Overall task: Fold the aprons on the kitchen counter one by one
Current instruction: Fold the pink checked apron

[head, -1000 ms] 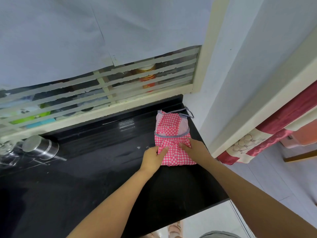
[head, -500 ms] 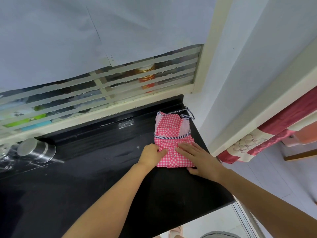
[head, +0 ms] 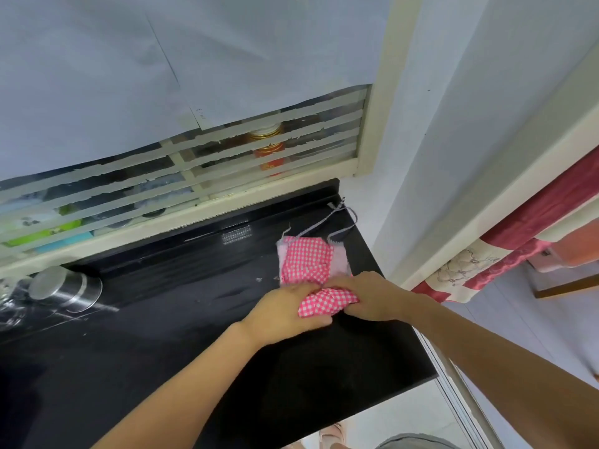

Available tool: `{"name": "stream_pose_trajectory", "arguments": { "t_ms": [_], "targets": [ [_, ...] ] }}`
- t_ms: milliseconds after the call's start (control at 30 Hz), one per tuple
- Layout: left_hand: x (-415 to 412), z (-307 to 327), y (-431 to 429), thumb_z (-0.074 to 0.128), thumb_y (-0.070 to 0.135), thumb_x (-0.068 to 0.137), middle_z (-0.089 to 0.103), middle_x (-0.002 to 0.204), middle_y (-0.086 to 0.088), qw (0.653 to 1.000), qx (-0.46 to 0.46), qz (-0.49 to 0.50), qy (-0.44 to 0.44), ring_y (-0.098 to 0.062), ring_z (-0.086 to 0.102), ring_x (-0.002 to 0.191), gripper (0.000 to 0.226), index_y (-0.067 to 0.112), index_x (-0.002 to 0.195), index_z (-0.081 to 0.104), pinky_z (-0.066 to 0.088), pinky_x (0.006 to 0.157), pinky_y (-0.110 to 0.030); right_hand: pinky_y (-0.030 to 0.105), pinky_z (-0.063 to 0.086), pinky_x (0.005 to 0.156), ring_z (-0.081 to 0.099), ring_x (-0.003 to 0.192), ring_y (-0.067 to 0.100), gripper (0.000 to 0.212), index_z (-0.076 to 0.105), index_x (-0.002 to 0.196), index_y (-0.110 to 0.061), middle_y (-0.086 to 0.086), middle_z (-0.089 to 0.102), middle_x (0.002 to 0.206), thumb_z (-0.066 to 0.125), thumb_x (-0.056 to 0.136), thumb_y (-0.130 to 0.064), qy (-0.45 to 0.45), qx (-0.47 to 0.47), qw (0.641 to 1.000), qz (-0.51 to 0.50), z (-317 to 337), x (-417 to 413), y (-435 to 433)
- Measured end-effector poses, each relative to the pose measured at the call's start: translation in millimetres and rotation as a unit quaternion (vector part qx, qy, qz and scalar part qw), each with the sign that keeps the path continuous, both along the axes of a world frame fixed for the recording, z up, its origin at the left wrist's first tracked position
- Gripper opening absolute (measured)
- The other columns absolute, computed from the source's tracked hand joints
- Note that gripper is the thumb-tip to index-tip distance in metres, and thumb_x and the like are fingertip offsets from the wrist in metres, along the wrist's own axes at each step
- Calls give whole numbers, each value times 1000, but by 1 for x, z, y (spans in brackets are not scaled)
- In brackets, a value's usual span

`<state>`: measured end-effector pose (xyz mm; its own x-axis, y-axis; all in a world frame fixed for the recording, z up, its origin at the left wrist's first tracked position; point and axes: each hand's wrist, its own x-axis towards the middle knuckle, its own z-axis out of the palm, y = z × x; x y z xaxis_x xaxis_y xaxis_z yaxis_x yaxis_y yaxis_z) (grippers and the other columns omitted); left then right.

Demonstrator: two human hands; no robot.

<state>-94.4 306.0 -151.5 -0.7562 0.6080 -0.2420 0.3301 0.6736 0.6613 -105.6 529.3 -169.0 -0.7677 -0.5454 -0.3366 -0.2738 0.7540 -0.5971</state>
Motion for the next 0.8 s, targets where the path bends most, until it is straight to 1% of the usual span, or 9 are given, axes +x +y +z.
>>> {"name": "stream_pose_trajectory", "arguments": {
  "t_ms": [67,133,200,267,400,467,567,667,800],
  "targets": [
    [9,-1,-7,61,40,91,64,114,10,997,23,5,-79,0,58,98,34,23,121,60,48,91,-21,34,48,97,56,99,11,41,47,126,-30,-6,59,112,62,87,-32,-90,-24,995,-27,-4,0,6],
    [10,-4,-12,61,33,92,70,100,8,973,100,104,-179,-1,65,90,13,24,98,68,52,88,-25,36,50,96,57,108,15,50,50,119,-32,-7,57,119,68,76,-48,-173,-89,975,-107,-6,-2,9],
    [5,-15,-15,63,31,90,72,99,4,919,149,226,-286,-7,67,92,16,18,95,71,53,86,-24,34,47,98,54,115,14,66,48,131,-32,-3,54,131,69,74,-59,-221,-159,942,-196,-9,-4,6],
    [-2,-24,-13,63,29,91,71,104,2,885,169,294,-320,-13,67,98,22,12,104,69,52,81,-19,28,43,95,53,115,13,62,43,140,-27,-1,52,137,61,85,-51,-202,-151,936,-244,-8,-5,-4],
    [-11,-34,-11,59,29,94,62,100,4,908,103,373,-160,-10,59,91,23,11,109,58,45,69,-9,40,42,103,55,119,24,63,44,138,-15,6,56,134,45,92,-58,-117,-37,947,-296,-18,-11,-23],
    [-12,-33,-10,55,27,96,57,112,-2,926,50,371,-37,-11,54,100,29,10,119,53,48,87,-19,41,43,102,55,119,28,64,41,138,-9,11,55,134,39,95,-57,-107,22,946,-305,-20,-16,-29],
    [-5,-29,2,56,32,93,51,129,-9,947,-8,223,229,-21,45,119,45,6,129,52,34,107,-33,39,45,95,57,115,29,60,45,132,-6,14,57,129,39,96,-54,-97,65,940,-320,-23,-28,-34],
    [13,-40,21,70,35,77,53,134,-14,958,-117,59,256,-30,48,126,68,5,134,51,30,111,-43,37,48,92,60,109,27,57,51,125,-6,13,60,124,42,95,-53,-107,70,937,-326,-24,-37,-37],
    [11,-53,36,88,19,38,67,110,-16,939,-257,55,223,-30,67,101,84,5,118,65,48,94,-43,32,45,89,57,113,26,60,45,131,-4,13,57,127,45,95,-52,-130,77,928,-340,-22,-40,-41]
  ]
}}
